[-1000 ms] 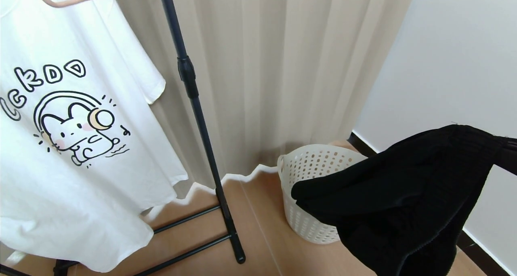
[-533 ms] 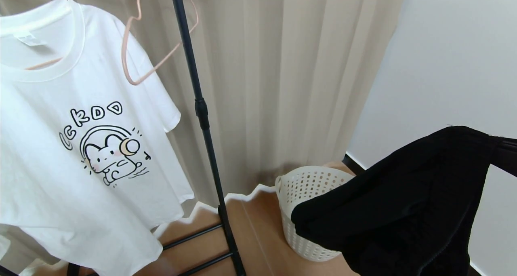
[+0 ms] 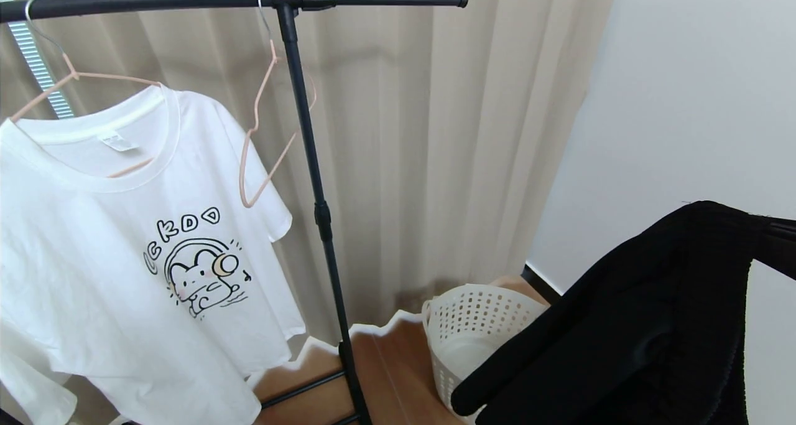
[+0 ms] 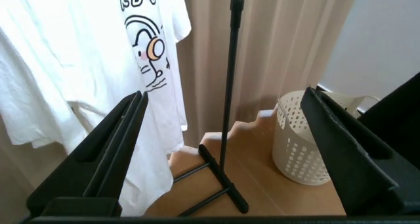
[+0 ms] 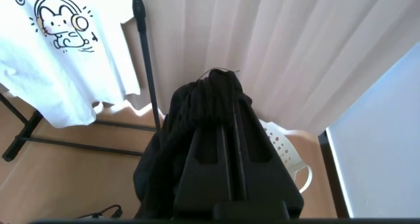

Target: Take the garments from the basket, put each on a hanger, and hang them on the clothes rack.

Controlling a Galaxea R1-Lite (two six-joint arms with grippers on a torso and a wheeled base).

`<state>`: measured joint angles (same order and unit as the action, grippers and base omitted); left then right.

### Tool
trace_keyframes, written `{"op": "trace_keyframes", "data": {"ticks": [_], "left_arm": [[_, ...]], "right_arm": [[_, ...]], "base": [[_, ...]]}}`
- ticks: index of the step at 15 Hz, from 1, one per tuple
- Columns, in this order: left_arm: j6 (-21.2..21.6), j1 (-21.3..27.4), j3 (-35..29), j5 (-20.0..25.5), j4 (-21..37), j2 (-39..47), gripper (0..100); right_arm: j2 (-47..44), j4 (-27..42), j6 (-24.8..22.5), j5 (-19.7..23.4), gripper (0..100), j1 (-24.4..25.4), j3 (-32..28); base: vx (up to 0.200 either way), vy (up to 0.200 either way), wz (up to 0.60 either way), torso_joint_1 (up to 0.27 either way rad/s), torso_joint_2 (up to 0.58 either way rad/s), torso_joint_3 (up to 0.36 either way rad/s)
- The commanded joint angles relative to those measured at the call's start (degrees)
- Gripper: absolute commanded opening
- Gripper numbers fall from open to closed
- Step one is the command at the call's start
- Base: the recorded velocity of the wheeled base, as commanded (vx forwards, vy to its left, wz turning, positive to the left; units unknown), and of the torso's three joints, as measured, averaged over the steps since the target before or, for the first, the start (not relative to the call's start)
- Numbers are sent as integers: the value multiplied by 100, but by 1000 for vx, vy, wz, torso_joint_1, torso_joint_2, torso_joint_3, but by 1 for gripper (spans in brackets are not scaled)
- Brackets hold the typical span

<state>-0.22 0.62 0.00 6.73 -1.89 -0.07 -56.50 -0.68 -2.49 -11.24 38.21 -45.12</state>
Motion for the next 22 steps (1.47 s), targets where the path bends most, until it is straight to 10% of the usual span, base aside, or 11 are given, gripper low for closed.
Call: {"op": "trace_keyframes", "data": {"ticks": [1, 22], "left_arm": [[4, -1, 0, 4, -4, 7, 100], [-4, -1, 0, 4, -4, 7, 100]], "right_arm": [[-19, -55, -6, -10, 0, 3, 21], [34, -72, -15, -1, 0, 3, 47]], "base": [[0, 0, 0, 168, -491, -320], [0, 0, 0, 205, -502, -302]]}}
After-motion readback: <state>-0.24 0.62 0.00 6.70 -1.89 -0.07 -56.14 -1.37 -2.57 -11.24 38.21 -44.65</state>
